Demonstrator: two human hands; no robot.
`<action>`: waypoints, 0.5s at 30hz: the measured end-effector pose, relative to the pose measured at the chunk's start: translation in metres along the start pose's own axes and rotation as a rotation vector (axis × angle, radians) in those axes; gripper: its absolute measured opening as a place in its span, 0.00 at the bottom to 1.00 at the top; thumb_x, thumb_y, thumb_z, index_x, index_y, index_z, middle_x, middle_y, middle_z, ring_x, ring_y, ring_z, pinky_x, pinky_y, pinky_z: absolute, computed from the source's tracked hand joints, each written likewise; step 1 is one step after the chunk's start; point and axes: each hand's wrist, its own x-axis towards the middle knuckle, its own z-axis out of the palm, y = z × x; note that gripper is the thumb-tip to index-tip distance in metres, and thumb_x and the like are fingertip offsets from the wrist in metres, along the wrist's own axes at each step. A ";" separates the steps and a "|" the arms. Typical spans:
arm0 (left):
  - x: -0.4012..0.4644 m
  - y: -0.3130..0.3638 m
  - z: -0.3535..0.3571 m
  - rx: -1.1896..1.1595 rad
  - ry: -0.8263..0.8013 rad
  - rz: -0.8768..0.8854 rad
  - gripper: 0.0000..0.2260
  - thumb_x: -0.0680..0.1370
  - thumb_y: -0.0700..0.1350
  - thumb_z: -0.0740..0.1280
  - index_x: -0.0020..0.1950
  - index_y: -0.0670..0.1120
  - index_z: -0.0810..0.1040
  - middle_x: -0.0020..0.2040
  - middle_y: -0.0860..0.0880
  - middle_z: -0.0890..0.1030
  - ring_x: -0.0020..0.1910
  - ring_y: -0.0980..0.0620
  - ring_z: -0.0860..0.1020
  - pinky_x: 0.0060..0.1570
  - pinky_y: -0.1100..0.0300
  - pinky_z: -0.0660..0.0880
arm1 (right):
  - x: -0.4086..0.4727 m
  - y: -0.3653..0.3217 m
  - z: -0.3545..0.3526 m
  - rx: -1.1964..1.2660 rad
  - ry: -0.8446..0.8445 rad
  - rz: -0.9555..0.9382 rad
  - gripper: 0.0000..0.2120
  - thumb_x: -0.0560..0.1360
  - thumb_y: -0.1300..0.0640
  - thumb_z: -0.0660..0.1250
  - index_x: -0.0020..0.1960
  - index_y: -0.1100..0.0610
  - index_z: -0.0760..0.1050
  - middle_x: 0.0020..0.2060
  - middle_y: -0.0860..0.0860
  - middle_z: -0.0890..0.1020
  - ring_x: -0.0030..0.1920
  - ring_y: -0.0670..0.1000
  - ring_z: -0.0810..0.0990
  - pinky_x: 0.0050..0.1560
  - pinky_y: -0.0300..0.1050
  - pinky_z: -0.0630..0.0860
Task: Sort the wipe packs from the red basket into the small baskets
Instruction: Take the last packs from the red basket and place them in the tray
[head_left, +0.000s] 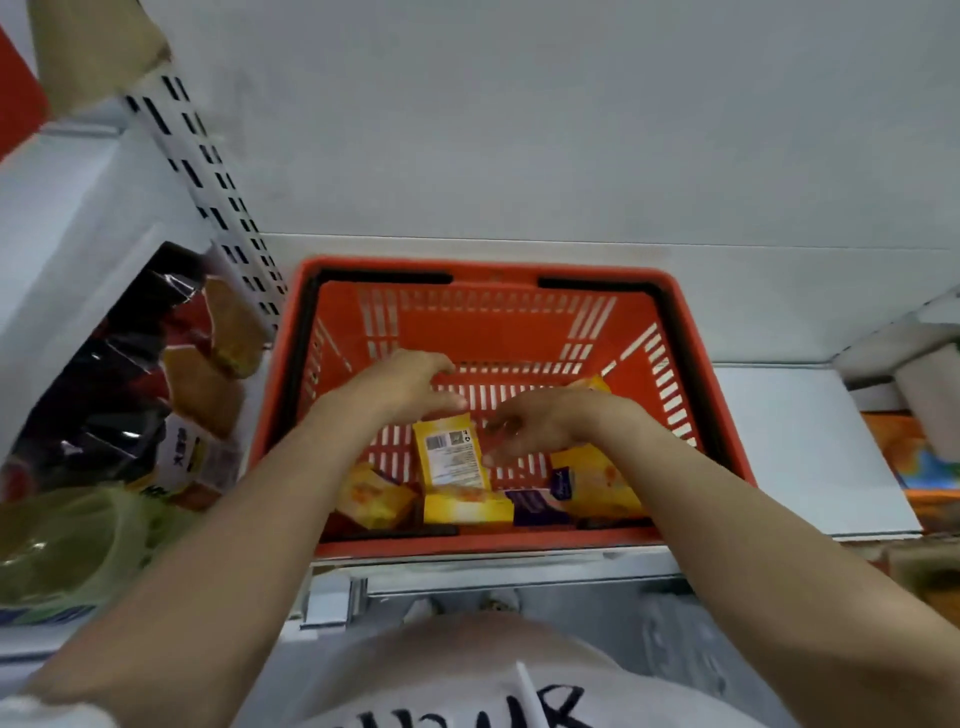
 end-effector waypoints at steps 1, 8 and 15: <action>0.005 -0.004 0.002 0.002 -0.021 -0.005 0.27 0.74 0.63 0.69 0.71 0.56 0.71 0.69 0.49 0.75 0.65 0.47 0.74 0.60 0.50 0.74 | 0.007 -0.005 0.002 0.079 -0.086 -0.014 0.42 0.62 0.27 0.72 0.71 0.43 0.69 0.70 0.47 0.72 0.64 0.52 0.75 0.51 0.46 0.80; 0.024 -0.022 0.022 -0.018 -0.164 -0.009 0.31 0.73 0.67 0.67 0.73 0.55 0.69 0.72 0.50 0.72 0.68 0.48 0.72 0.56 0.55 0.70 | 0.043 -0.002 0.019 0.003 -0.265 0.161 0.43 0.68 0.29 0.69 0.76 0.45 0.62 0.74 0.52 0.68 0.68 0.59 0.72 0.60 0.58 0.78; 0.026 -0.024 0.045 -0.171 -0.458 -0.104 0.40 0.73 0.71 0.63 0.79 0.54 0.57 0.80 0.51 0.59 0.76 0.47 0.61 0.73 0.47 0.62 | 0.050 0.021 0.022 0.384 -0.238 0.419 0.46 0.71 0.42 0.75 0.79 0.55 0.54 0.74 0.62 0.66 0.52 0.64 0.81 0.39 0.54 0.84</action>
